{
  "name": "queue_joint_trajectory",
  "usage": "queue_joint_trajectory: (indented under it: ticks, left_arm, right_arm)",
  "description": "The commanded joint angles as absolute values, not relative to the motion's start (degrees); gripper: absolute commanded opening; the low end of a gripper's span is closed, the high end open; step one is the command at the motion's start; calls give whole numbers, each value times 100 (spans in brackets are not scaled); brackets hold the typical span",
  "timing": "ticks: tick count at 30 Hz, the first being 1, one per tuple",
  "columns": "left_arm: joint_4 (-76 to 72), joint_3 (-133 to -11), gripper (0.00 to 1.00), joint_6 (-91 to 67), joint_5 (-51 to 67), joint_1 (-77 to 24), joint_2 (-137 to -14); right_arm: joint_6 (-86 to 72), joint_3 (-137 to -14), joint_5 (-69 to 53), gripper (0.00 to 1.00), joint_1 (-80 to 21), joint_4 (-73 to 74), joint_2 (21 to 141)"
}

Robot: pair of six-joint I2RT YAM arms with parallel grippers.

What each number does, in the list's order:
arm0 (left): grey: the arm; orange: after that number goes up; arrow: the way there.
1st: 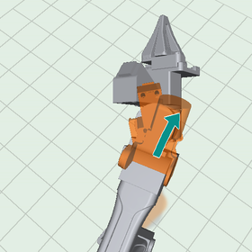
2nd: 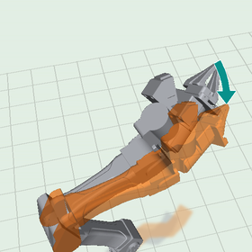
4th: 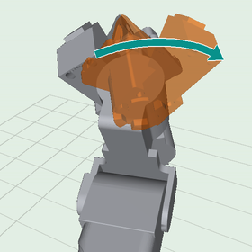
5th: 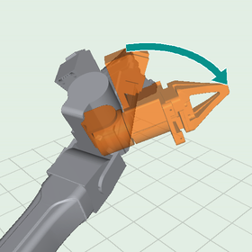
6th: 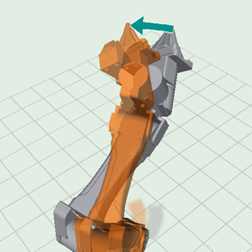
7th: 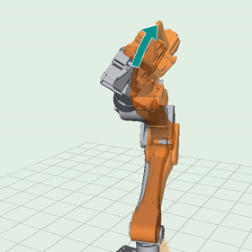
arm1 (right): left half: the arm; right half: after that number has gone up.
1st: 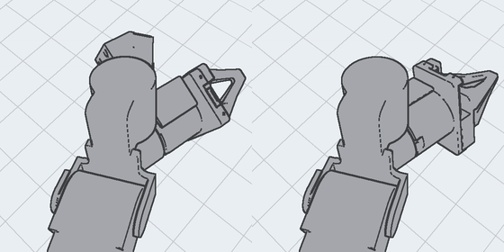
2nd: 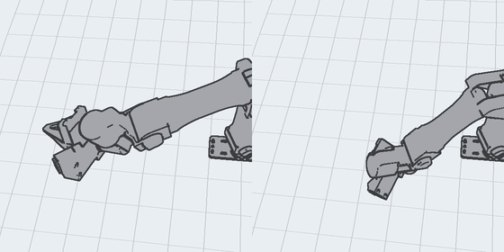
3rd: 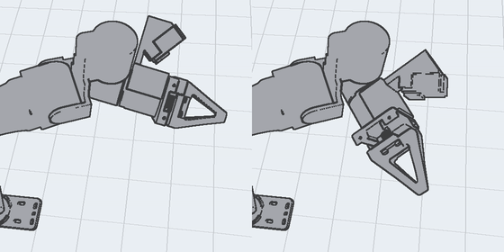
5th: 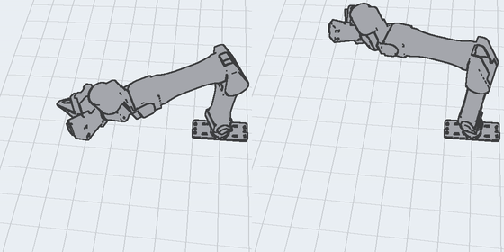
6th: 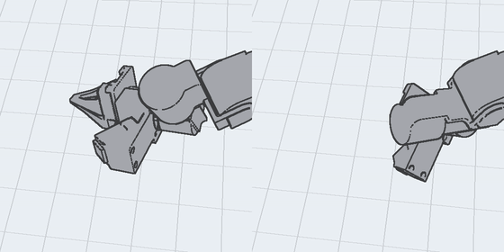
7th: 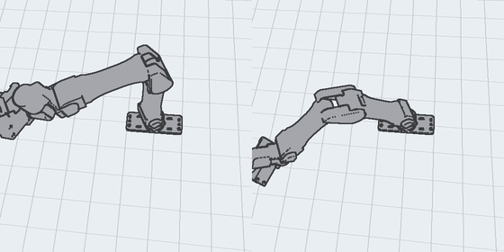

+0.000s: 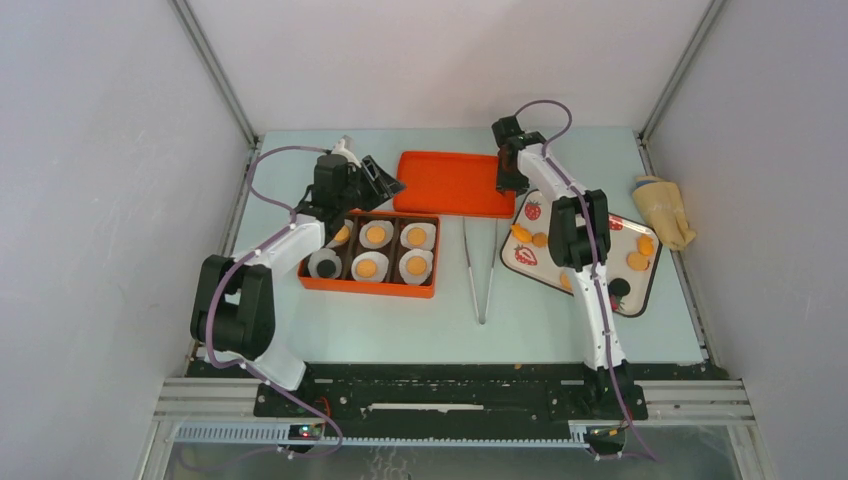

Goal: Pack the cookies

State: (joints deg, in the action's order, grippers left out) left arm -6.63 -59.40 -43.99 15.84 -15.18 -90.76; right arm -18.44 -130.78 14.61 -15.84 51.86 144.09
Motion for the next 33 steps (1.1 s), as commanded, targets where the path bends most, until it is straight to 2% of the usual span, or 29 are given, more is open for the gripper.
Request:
queue_joint_trajectory:
  ticks: [1, 3, 5, 9, 10, 14, 23, 30, 33]
  left_arm:
    - [-694, -6002, 56, -4307, 1650, -1501, -9075]
    - [-694, -6031, 56, -4315, 1665, -1499, -9116]
    - [-694, -6060, 56, -4315, 1692, -1495, -9168]
    - [-694, -6082, 56, -4324, 1731, -1500, -9230]
    - [-694, -6086, 56, -4324, 1739, -1496, -9235]
    - [-665, -6099, 55, -4308, 1728, -1497, -9237]
    - [-548, -6388, 54, -4348, 1822, -1416, -9400]
    - [-575, -7031, 58, -4470, 2479, -1197, -9775]
    - [-1074, -7320, 60, -4945, 3043, -1178, -10155]
  right_arm:
    - [-2076, -13116, 1286, 43, -1503, 5260, 14414]
    - [-2127, -13019, 1235, 42, -1503, 5230, 14398]
    - [-2175, -12927, 1170, 35, -1496, 5191, 14372]
    - [-2225, -12897, 1044, 4, -1441, 5155, 14423]
    - [-2263, -12908, 1045, 0, -1422, 5164, 14426]
    - [-2278, -12741, 1050, 0, -1397, 4974, 14221]
    - [-2154, -12287, 929, 0, -1603, 4418, 12808]
    - [-2146, -12564, 399, 0, -1558, 4608, 12232]
    - [-2158, -12666, 147, 0, -1564, 4760, 12141]
